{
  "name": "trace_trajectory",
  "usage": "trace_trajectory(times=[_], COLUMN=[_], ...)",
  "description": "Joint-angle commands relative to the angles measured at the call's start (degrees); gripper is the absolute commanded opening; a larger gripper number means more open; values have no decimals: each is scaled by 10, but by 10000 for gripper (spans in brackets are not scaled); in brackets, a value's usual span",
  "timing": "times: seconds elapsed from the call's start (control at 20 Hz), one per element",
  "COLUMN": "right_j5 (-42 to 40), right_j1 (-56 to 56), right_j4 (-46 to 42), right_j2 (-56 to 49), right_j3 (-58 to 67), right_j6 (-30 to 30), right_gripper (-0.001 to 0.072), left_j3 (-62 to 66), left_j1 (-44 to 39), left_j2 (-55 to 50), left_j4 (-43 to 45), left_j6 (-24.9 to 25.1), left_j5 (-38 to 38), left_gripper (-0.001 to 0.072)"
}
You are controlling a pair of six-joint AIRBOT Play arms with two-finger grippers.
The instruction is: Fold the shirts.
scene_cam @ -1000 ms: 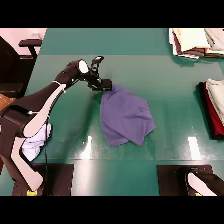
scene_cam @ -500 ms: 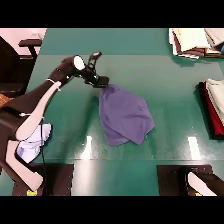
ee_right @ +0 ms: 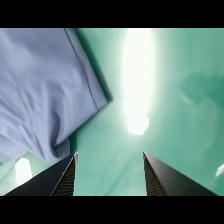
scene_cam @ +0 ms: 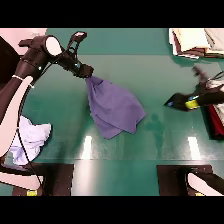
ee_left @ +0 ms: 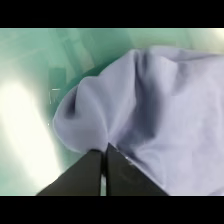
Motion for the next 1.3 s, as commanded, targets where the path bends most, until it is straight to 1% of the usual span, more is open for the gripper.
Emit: trace_trajectory(times=[0.0, 0.15, 0.2, 0.25, 0.3, 0.35, 0.4, 0.45, 0.55, 0.65, 0.8, 0.9, 1.0, 1.1, 1.25], right_j5=[-116, -193, -198, -198, -197, -198, -198, -197, -176, -136, -15, 43, 63, 64, 76], right_j1=[72, 122, 133, 142, 151, 157, 162, 162, 145, 114, 52, 22, -1, -14, -24], right_j4=[80, 154, 167, 171, 170, 170, 170, 169, 154, 107, 36, 18, 19, 19, 19], right_j2=[-84, -149, -167, -184, -200, -213, -223, -225, -206, -158, -78, -38, -12, -1, -13], right_j3=[-74, -67, -56, -42, -23, -5, 14, 35, 85, 153, 304, 406, 497, 560, 628], right_j6=[1, -12, -17, -20, -21, -22, -41, -61, -68, -68, -68, -68, -66, -58, -43], right_gripper=[478, 475, 441, 437, 401, 258, 81, 18, 18, 17, 17, 18, 18, 17, 17], left_j3=[0, 0, 0, 0, 0, 0, 0, 0, 1, 1, 1, 1, 1, 1, 7], left_j1=[2, 2, 2, 2, 2, 2, 2, 2, 2, 2, 2, 2, 2, 2, 2], left_j2=[9, 9, 9, 9, 10, 10, 12, 17, 50, 116, 239, 310, 365, 401, 410], left_j4=[6, 6, 6, 6, 6, 6, 5, 3, 6, 14, 14, 0, -10, -12, -11], left_j6=[3, 0, 0, 0, 0, 0, -1, -2, -11, -10, -10, -10, -10, -10, -10], left_j5=[-8, -9, -8, -8, -8, -8, -8, -7, 5, 34, 106, 141, 158, 163, 154], left_gripper=[24, 24, 24, 24, 24, 24, 24, 24, 23, 23, 24, 23, 23, 23, 23])
